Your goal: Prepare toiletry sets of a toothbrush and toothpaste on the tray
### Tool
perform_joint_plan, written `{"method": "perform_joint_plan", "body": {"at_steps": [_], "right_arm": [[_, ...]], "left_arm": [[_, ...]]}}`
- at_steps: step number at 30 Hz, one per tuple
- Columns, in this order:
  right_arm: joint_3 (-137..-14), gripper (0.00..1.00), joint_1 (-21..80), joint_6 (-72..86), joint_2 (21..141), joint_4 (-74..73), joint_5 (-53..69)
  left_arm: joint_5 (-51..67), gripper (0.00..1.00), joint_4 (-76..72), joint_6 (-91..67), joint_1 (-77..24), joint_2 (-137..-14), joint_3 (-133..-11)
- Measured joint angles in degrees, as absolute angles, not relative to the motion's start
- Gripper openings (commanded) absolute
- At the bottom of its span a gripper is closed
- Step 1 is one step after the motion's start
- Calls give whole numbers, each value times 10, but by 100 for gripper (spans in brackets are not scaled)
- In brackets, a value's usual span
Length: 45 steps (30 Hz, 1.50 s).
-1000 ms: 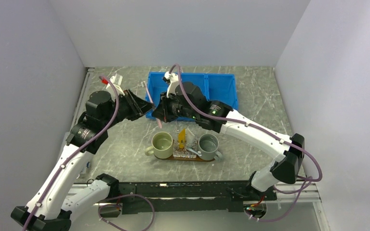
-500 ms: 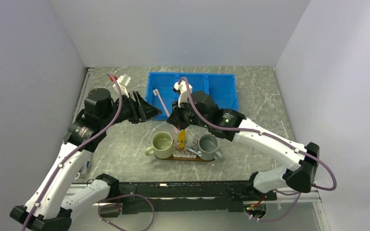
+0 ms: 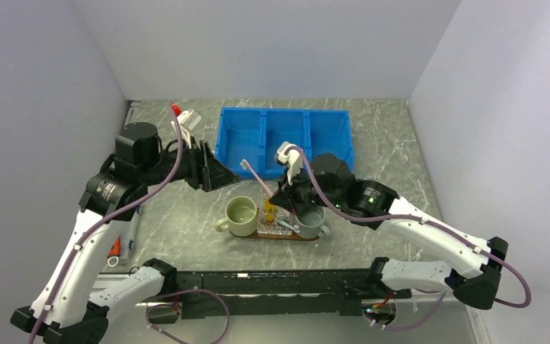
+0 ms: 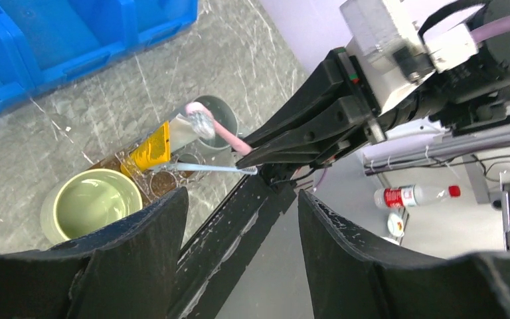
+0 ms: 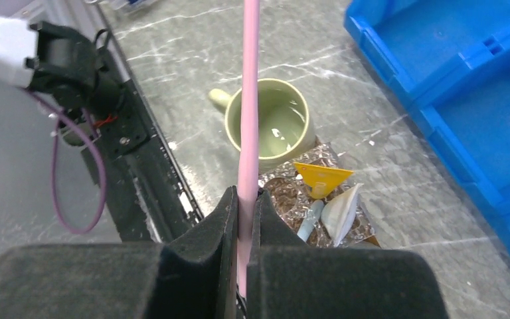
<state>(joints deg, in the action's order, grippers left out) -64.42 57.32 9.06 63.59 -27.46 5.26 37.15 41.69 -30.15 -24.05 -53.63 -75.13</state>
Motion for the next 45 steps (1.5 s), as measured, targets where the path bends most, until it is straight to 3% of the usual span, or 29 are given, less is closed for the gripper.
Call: {"method": "perform_joint_plan", "body": {"at_steps": [7,15,31,45], "right_arm": [[-644,0,573,50,600,-300,137],[-644,0,592,18,597,-321,146],[-673,0,713,-25,611,-316,-29],[-688,0,792,-49,639,-316,-169]], "left_arm": [[411,70,486,-227,-241,-542,-778],[456,70,523,-191,-241,-542,-785],[510,64,522,-209,-241,-544,-775],[507,49,523,-217,-240,-560,-774]]}}
